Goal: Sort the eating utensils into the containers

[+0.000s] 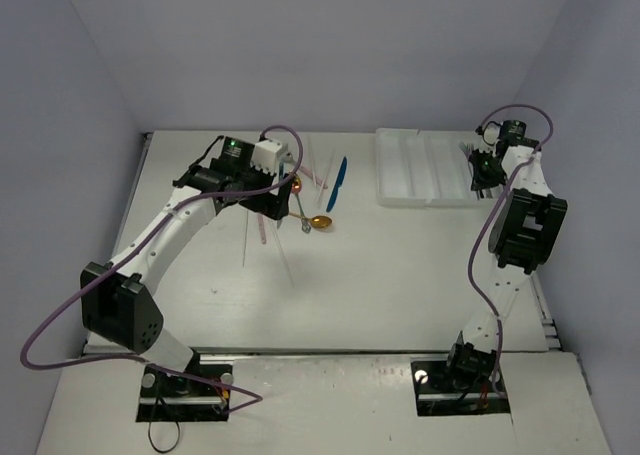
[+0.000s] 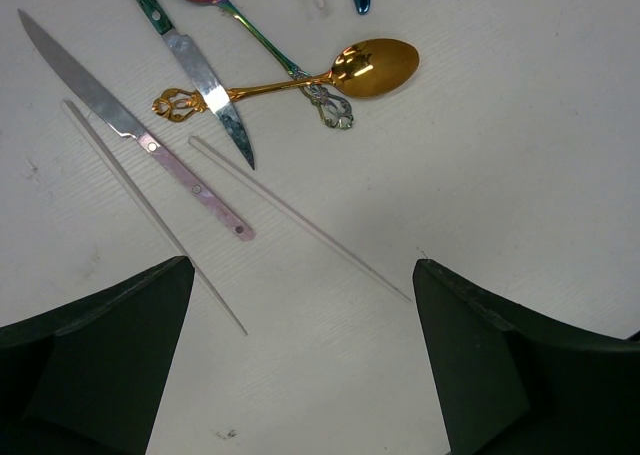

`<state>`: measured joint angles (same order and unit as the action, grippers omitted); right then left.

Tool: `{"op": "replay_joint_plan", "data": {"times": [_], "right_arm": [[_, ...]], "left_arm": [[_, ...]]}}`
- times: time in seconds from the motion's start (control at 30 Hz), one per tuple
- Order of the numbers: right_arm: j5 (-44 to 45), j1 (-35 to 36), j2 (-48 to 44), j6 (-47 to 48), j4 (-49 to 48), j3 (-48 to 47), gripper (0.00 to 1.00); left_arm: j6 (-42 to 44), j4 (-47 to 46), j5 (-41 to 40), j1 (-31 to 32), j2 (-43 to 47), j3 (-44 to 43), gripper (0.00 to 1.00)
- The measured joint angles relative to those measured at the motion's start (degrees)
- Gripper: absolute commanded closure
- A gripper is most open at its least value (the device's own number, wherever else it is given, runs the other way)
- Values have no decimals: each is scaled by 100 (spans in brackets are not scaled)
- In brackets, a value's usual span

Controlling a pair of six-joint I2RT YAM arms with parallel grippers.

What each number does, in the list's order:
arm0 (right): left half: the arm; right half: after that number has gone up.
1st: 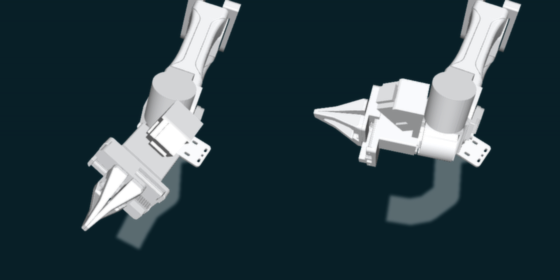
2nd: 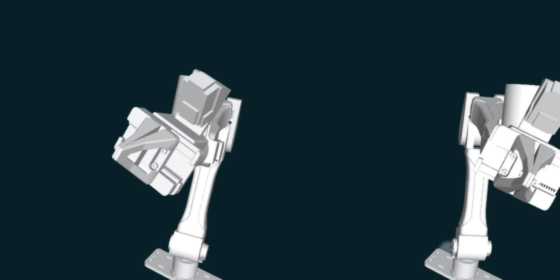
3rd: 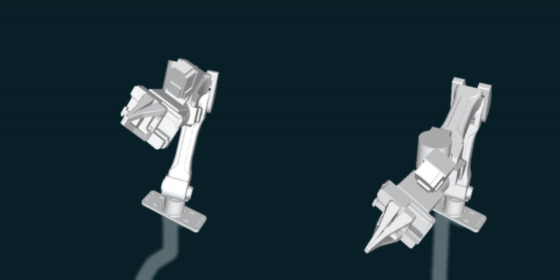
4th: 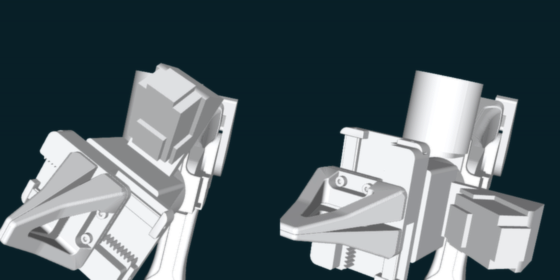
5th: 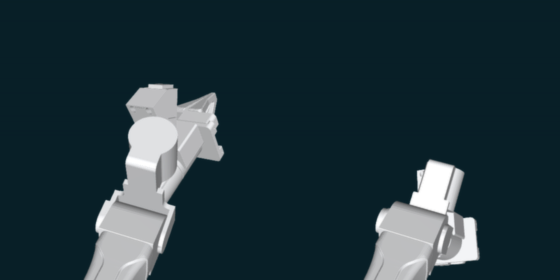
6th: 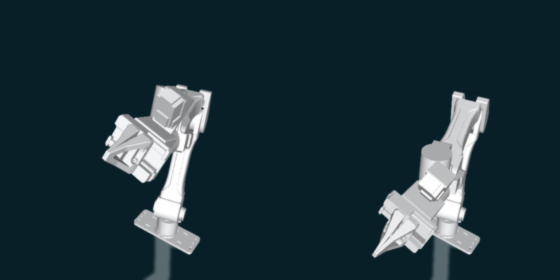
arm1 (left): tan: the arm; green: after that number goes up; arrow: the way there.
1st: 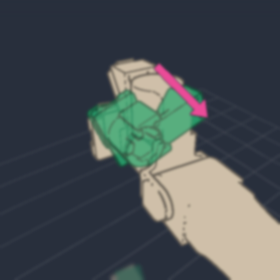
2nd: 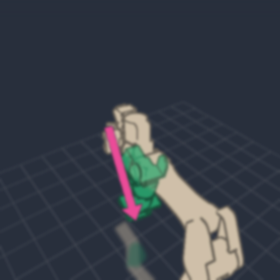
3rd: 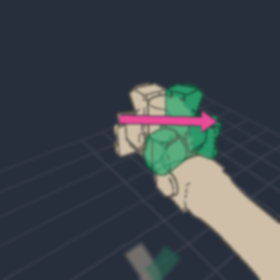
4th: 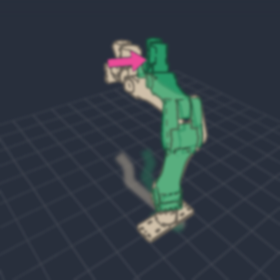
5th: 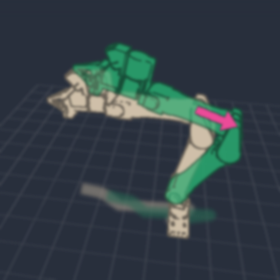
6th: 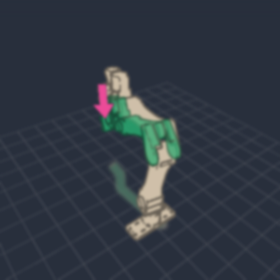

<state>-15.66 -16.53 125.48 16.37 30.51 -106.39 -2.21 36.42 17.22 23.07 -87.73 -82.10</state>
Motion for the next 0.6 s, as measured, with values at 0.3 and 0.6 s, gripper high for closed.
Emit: {"op": "replay_joint_plan", "data": {"times": [0.3, 0.6], "right_arm": [[75, -37, 494, 118, -20, -500, 100], [145, -38, 1000, 125, -30, -1087, 89]], "left_arm": [[-34, -49, 27, 0, -119, 26, 10], [-144, -80, 28, -21, -185, 37, 11]]}}
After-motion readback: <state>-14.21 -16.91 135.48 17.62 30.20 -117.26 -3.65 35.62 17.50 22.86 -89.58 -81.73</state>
